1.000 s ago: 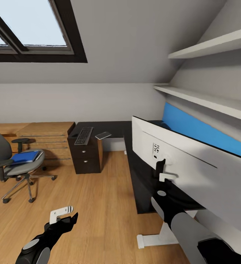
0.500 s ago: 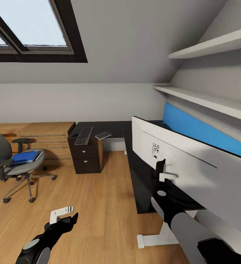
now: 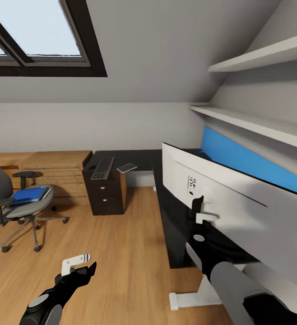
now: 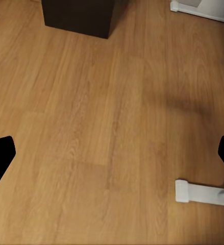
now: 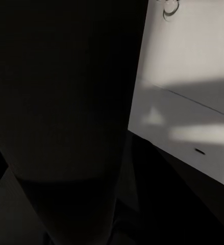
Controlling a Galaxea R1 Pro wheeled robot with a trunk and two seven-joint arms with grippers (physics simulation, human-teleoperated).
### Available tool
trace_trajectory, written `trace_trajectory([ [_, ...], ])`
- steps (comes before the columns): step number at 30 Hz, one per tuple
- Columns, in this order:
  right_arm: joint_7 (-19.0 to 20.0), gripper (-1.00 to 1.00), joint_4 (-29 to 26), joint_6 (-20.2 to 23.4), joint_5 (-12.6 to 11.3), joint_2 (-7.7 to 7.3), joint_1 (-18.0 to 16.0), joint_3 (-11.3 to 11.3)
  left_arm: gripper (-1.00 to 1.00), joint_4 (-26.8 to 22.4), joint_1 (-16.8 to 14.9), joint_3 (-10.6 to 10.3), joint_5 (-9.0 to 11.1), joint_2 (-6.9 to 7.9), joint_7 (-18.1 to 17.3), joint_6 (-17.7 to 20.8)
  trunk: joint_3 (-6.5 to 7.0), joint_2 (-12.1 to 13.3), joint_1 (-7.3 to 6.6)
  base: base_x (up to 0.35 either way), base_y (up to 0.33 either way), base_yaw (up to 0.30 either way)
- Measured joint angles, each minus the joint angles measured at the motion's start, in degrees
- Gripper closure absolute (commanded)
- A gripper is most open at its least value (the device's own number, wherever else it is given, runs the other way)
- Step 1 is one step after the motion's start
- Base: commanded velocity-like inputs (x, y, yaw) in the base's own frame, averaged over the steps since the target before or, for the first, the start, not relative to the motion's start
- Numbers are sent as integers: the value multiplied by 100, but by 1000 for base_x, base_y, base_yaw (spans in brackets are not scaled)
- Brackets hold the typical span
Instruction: In the bedroom, organize the workspace by keeping the computer under the desk, ensuring the monitor is on the desk, placing the keyboard on the desk next to the monitor, placing the mouse on the desk next to the keyboard, moving the folder from the swivel chair onto the desk next to the mouse, stacking the notebook on top of the folder with the pen on top of the notebook, and positioning the swivel chair next to the desk.
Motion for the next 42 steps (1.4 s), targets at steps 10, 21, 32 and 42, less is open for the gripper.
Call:
trace_trajectory([
  [10,-5,100,2,-3,-6,-1,-3,10,-100,0,0,-7,0,0,-1,-9,0,0,-1,311,0,0],
  [21,2,100,2,-2,28,7,-1,10,-100,0,0,0,0,0,0,1,0,0,1,243,0,0],
  [32,10,100,2,-8,31,8,0,4,-100,-1,0,8,0,0,1,9,0,1,4,-105,99,0],
  [42,3,100,12,-7,18,7,-1,23,-100,0,0,8,0,0,1,8,0,0,2,-28,22,0],
])
